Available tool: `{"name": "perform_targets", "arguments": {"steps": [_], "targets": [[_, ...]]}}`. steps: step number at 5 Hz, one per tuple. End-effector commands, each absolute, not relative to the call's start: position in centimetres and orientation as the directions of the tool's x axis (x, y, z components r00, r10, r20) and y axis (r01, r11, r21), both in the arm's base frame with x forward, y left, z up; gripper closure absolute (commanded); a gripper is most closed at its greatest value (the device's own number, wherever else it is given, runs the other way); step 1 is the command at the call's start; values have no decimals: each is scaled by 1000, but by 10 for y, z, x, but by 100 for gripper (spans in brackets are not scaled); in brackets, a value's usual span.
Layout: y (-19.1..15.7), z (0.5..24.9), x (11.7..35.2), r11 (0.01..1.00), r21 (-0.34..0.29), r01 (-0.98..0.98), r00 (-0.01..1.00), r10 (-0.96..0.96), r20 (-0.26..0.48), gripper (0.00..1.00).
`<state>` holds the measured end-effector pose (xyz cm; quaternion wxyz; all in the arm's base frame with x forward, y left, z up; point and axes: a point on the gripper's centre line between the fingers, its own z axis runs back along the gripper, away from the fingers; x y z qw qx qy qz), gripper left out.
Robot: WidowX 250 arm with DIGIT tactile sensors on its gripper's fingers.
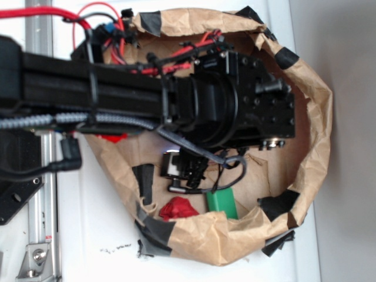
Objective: Grab the black box.
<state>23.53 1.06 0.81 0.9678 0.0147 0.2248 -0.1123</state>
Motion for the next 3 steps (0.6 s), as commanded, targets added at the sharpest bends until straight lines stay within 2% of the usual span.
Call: {"name": "perform_targets", "arguments": {"steps": [1, 2, 3], "targets": [[9, 58, 226, 981, 23, 194, 928, -175, -330, 100], [15, 108, 231, 991, 30, 134, 971, -125, -202, 100], [23, 157, 237, 997, -1, 78, 993, -78, -87, 100]]}}
